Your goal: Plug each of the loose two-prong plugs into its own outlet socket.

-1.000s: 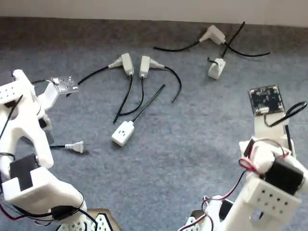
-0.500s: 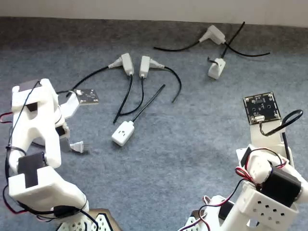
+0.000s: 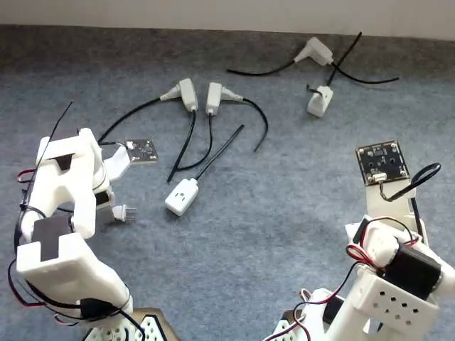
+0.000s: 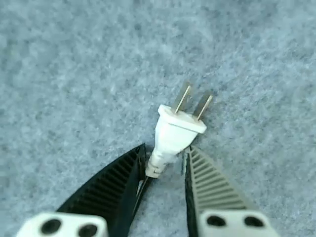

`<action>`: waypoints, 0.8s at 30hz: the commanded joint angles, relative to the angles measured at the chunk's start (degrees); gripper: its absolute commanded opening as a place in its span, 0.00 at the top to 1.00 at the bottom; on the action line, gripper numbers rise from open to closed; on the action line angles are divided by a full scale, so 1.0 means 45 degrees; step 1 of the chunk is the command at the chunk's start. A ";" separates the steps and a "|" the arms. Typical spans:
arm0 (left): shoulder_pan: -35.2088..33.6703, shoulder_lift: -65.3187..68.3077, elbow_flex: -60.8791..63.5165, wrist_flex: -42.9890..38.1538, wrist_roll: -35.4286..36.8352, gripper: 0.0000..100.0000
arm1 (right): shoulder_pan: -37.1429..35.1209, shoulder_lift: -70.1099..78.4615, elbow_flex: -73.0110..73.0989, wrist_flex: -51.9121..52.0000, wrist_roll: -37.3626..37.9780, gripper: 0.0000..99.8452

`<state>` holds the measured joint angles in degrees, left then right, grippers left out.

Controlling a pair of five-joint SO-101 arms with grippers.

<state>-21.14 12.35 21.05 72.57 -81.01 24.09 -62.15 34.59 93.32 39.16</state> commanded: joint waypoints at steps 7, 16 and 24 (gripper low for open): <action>0.0889 -0.0400 -0.1162 0.2755 -0.8772 0.87 | 0.0147 -0.0088 -0.0010 -0.0322 0.0156 0.83; -0.0264 -0.0459 -0.3468 0.3927 -0.8772 0.95 | 0.0088 -0.0049 0.0068 -0.0322 0.0176 0.83; 0.0283 0.0869 -0.3585 0.3595 -0.8713 0.94 | 0.0166 -0.0088 0.2237 -0.1866 0.0176 0.83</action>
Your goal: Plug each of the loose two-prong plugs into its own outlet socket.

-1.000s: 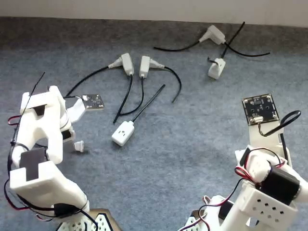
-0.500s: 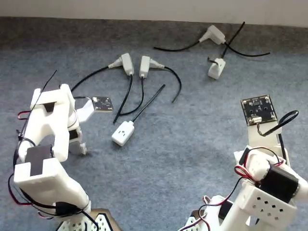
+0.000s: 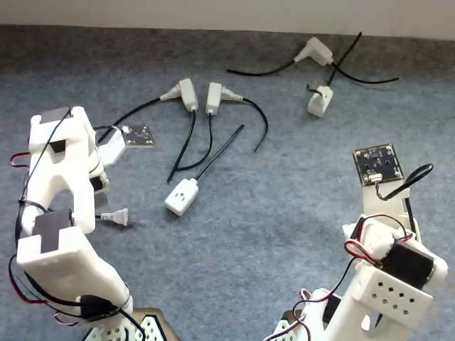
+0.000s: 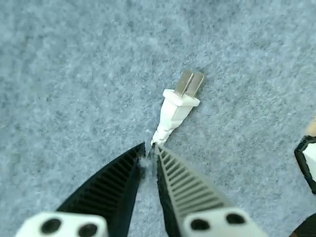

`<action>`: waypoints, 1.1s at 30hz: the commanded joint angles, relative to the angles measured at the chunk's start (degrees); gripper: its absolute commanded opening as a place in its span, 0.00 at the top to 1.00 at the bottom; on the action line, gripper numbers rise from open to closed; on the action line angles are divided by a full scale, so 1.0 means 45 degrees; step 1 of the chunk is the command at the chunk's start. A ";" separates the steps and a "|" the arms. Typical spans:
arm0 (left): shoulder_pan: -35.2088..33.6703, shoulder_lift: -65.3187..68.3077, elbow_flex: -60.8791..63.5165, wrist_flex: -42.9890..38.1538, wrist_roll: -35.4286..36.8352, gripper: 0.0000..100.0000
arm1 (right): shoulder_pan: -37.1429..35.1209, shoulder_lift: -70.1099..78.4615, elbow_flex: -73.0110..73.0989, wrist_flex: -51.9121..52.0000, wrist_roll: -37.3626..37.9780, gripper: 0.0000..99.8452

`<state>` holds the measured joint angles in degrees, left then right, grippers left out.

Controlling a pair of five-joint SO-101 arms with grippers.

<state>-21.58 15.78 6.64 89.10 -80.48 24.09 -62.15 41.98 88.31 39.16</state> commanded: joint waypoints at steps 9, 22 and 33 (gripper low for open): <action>0.0908 0.0498 -0.0303 -0.0020 -0.8830 0.81 | 0.0147 -0.0088 0.0850 -0.0830 0.0176 0.83; 0.1143 0.0537 0.1299 -0.1621 -0.8869 0.81 | 0.0166 -0.0088 0.0928 -0.0830 0.0176 0.83; 0.1065 0.0400 0.0694 -0.1524 -0.8889 0.98 | 0.0166 -0.0088 0.0947 -0.0830 0.0176 0.83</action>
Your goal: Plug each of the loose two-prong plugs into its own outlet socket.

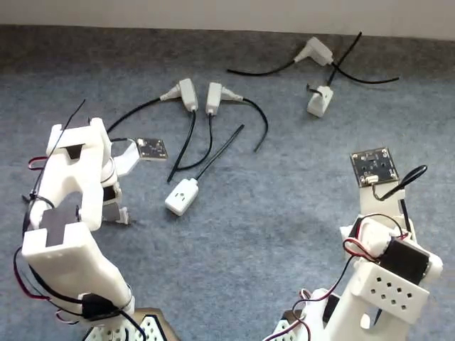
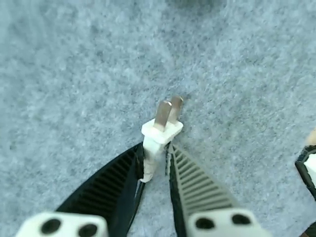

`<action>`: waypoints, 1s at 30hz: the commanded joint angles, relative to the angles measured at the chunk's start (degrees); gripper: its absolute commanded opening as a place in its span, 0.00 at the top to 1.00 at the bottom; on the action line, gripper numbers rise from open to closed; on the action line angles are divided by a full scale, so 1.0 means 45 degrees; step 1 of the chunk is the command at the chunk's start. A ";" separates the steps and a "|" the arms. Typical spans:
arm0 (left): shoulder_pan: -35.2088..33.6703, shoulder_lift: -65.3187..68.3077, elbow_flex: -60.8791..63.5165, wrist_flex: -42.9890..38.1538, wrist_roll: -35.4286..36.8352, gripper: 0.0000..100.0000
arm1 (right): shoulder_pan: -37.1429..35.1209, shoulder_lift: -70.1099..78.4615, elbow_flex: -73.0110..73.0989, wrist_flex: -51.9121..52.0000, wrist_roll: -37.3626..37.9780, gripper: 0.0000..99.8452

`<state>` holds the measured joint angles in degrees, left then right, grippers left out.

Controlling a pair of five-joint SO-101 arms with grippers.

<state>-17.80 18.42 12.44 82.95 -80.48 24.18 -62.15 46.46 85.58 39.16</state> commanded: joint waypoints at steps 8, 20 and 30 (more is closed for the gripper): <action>0.0205 -0.0186 -0.1006 0.0117 -0.8830 0.98 | 0.0147 -0.0088 -0.0049 -0.0225 0.0176 0.83; 0.0322 -0.0088 -0.0947 0.2227 -0.8908 0.98 | 0.0928 -0.0088 -0.0127 -0.0225 0.0176 0.83; 0.0400 -0.0068 -0.0205 0.2618 -0.8908 0.98 | 0.1612 -0.0088 -0.0166 -0.0225 0.0195 0.83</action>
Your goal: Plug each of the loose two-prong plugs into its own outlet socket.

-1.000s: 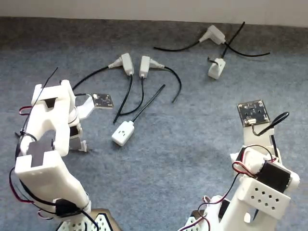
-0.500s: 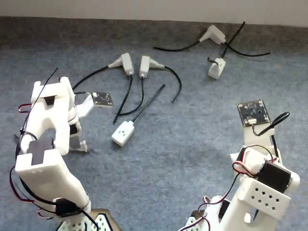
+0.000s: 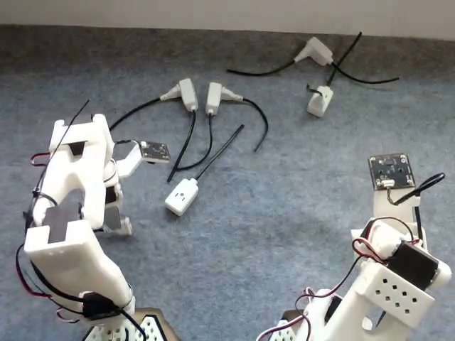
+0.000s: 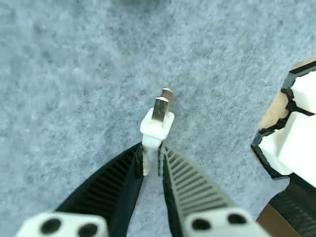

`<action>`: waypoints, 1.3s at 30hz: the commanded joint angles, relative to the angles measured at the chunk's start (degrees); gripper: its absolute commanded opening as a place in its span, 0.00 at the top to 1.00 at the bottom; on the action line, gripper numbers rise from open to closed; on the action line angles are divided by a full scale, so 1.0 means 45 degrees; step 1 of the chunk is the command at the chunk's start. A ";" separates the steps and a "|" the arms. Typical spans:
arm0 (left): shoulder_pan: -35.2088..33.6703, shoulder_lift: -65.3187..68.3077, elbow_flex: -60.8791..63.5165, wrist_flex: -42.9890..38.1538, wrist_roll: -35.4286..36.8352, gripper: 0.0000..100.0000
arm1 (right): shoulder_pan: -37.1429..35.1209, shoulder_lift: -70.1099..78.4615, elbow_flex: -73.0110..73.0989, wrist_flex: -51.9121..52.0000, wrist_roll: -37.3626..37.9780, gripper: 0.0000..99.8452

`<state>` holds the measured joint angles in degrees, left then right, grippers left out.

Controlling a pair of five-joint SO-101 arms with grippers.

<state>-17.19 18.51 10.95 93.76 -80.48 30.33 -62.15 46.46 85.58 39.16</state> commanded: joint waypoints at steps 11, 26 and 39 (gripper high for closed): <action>-0.0107 -0.0186 0.0303 -0.6896 -0.5411 0.98 | 0.0166 -0.0088 -0.0147 -0.0225 0.0195 0.83; -0.0557 -0.4777 0.1983 -0.1621 -0.7697 0.97 | 0.0127 -0.0088 -0.0068 -0.0694 0.0195 0.83; -0.0400 -0.5890 0.9309 -1.0647 -0.7990 0.78 | 0.0127 -0.0088 -0.0029 -0.0694 0.0195 0.83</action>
<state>-19.65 -7.69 48.04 54.55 -80.48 30.77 -62.15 46.46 83.47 39.52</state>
